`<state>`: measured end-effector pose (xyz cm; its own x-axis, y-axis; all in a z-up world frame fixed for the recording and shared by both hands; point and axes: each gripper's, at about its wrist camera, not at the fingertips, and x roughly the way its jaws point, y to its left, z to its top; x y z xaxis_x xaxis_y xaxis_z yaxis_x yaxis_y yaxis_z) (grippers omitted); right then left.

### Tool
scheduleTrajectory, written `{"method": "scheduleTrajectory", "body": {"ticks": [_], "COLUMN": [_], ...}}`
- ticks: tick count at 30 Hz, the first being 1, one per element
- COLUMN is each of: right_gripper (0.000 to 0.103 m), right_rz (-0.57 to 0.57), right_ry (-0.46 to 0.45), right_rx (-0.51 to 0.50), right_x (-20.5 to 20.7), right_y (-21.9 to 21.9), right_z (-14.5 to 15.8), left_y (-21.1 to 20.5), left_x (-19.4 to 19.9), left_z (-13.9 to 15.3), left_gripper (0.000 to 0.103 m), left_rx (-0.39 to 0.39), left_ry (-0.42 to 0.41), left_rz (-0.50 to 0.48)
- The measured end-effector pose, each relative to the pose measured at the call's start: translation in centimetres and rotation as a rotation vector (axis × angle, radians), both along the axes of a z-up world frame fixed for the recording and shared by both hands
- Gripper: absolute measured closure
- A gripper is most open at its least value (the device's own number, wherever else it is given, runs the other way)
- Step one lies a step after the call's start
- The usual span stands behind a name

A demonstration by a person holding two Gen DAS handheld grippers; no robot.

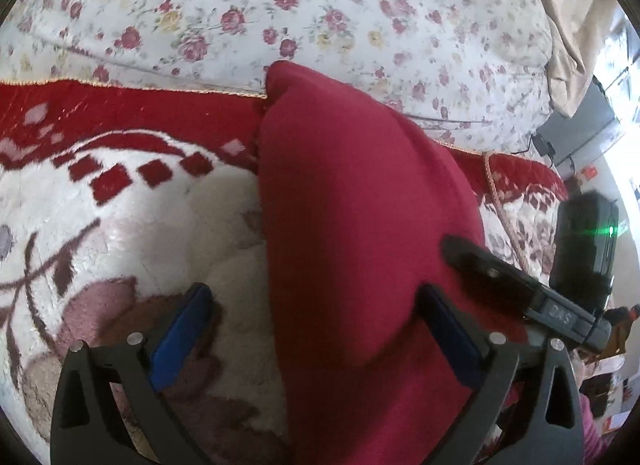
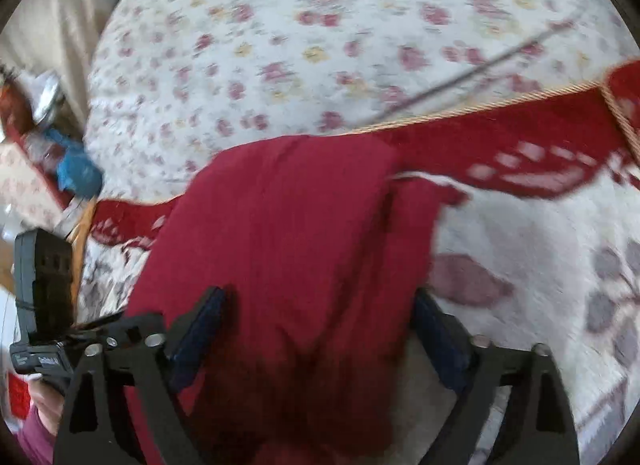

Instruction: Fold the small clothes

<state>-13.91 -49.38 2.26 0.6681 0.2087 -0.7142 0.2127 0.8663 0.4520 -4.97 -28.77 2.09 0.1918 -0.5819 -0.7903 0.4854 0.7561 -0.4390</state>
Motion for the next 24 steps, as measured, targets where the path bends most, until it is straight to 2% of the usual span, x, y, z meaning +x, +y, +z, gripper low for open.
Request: {"method": "scheduleTrajectory", "body": {"ticks": [1,2,3,5,7,11,15,16,18,19,21,23,24], "right_gripper": [0.030,0.039,0.047,0.054,0.057,0.058,0.057,0.056,0.043,0.040,0.038,0.038,0.038], "right_rz": [0.004,0.011,0.008,0.008,0.016,0.064,0.133,0.152,0.166,0.152,0.156,0.143,0.148], "right_ry": [-0.004,-0.006,-0.004,-0.008,-0.012,-0.025,-0.020,-0.014,0.038,0.088,0.063,0.034,0.003], "right_rx": [-0.005,-0.007,-0.015,-0.005,0.031,0.116,0.134,0.122,0.079,0.019,-0.037,-0.099,-0.131], "right_x": [0.1,0.1,0.1,-0.3,-0.9,-2.4,-4.0,-4.2,-4.3,-4.5,-5.9,-7.2,-8.0], "right_y": [0.3,0.5,0.6,0.9,1.2,2.9,7.1,8.1,9.8,10.6,11.1,11.3,11.5], "right_z": [0.2,0.5,0.9,1.8,2.9,4.8,5.1,4.7,3.3,2.6,3.4,5.3,6.6], "left_y": [-0.1,-0.3,-0.4,-0.5,0.3,3.5,7.3,8.3,9.4,10.0,11.0,11.5,11.7], "left_x": [-0.2,-0.3,-0.6,-1.3,-1.9,-3.9,-6.6,-7.5,-8.3,-8.6,-9.0,-9.3,-9.4], "left_z": [0.1,0.2,0.6,1.5,2.4,5.3,7.2,6.9,5.6,4.5,3.4,3.9,4.4], "left_gripper": [0.025,0.042,0.042,0.051,0.054,0.055,0.055,0.054,0.052,0.048,0.038,0.026,0.024], "left_rx": [-0.014,-0.038,-0.037,-0.007,-0.010,-0.022,0.034,0.069,0.121,0.150,0.161,0.169,0.184], "left_ry": [-0.005,0.007,0.003,-0.035,-0.035,-0.031,-0.067,-0.070,-0.057,-0.040,-0.026,-0.059,-0.083], "left_rz": [-0.013,-0.038,-0.039,-0.048,-0.051,-0.040,-0.006,0.008,0.028,0.044,0.073,0.095,0.108]}}
